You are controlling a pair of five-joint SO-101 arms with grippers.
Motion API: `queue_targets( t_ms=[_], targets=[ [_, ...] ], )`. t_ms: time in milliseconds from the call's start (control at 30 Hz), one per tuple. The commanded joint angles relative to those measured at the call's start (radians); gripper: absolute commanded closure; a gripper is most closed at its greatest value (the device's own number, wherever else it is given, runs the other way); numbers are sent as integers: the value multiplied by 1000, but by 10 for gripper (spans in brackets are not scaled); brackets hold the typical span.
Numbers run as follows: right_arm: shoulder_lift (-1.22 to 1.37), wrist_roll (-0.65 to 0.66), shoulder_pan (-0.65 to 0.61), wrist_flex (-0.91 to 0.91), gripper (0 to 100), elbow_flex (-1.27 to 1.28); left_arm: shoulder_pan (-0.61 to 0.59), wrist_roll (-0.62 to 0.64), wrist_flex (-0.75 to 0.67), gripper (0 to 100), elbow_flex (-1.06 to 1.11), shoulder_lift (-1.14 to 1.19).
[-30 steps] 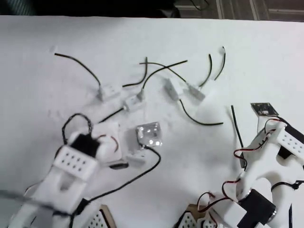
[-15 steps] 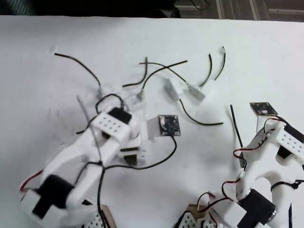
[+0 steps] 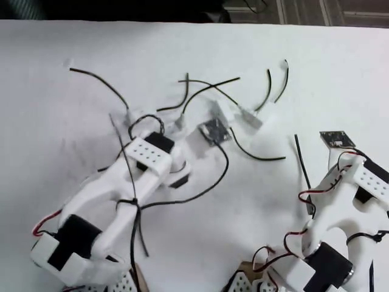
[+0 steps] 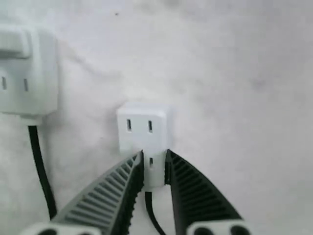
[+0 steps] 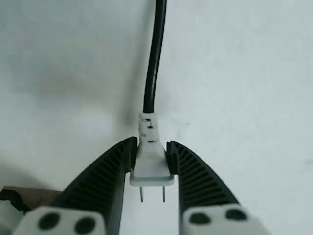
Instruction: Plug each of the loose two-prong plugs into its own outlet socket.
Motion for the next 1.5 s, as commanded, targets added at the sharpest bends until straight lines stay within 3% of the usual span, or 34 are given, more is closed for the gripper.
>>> queue_targets(
  t_ms=[0,133,300,467,600,767,967,1067,1233,1367,1467],
  targets=[
    [-48,-8,-4,38,981,-3,10,120,-9,914,-52,-4],
    [-48,-3,-4,45,981,-3,15,157,-8,889,-49,-5],
    [-48,-3,-4,44,981,-3,5,163,103,724,-89,-18],
    [-50,-6,-12,44,981,-14,-10,163,230,737,-114,-139],
    [-84,-8,-91,50,981,-26,-99,163,252,744,-25,-291],
    [-168,-95,-240,70,981,-31,-320,153,175,741,184,-466],
    [-352,-270,-472,64,981,-32,-498,92,-46,740,485,-611],
    [-492,-373,-564,35,981,-32,-550,32,-124,740,575,-647],
    [-665,-473,-682,-70,981,-3,-584,29,-115,740,574,-662],
    [-591,-477,-826,-153,981,103,-588,29,-112,740,574,-664],
    [-440,-479,-855,-243,981,138,-590,29,-110,740,574,-665]
  ],
)
